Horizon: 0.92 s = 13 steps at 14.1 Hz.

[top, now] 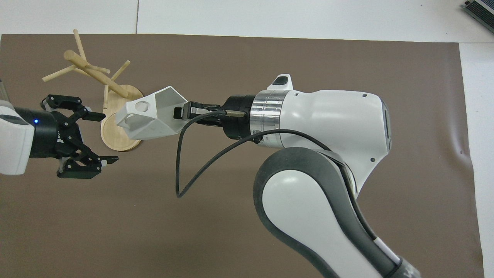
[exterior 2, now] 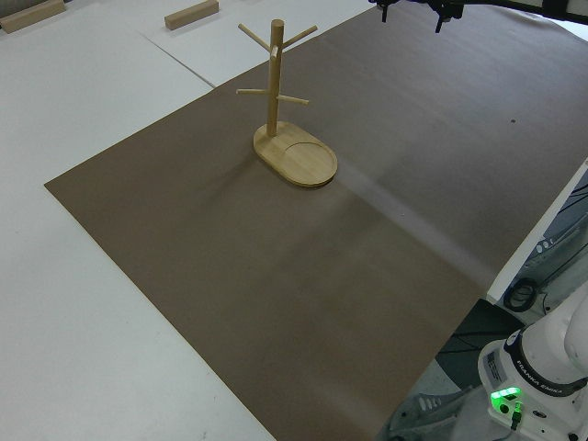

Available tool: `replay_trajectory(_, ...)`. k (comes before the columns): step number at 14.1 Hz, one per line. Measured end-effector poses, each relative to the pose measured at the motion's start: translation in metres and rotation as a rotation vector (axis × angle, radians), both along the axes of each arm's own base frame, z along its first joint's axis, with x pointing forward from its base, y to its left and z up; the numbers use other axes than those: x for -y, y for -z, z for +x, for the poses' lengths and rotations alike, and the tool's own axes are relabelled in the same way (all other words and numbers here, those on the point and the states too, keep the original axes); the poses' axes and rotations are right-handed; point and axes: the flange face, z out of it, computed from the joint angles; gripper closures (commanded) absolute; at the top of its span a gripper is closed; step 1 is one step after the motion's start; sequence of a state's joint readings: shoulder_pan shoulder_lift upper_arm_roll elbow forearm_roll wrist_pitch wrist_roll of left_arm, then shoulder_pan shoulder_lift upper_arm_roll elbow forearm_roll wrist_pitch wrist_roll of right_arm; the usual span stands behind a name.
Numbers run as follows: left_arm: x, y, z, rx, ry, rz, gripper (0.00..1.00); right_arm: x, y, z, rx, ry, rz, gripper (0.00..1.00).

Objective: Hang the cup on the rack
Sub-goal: 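Grasp the mug handle with the left gripper while the right gripper holds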

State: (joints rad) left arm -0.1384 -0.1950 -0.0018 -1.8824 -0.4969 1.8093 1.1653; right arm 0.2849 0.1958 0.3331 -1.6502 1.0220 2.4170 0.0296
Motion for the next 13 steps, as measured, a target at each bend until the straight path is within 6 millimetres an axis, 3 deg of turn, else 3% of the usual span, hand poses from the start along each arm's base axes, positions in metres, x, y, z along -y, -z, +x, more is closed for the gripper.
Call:
replay_trajectory(6, 0.016, 0.016, 0.005, 0.031, 0.009, -0.136, 0.00, 0.000, 0.001, 0.001, -0.007, 0.004, 0.000, 1.00)
replay_trajectory(13, 0.023, 0.012, 0.009, 0.090, 0.027, -0.213, 0.00, 0.001, 0.002, 0.001, -0.010, 0.006, 0.000, 1.00)
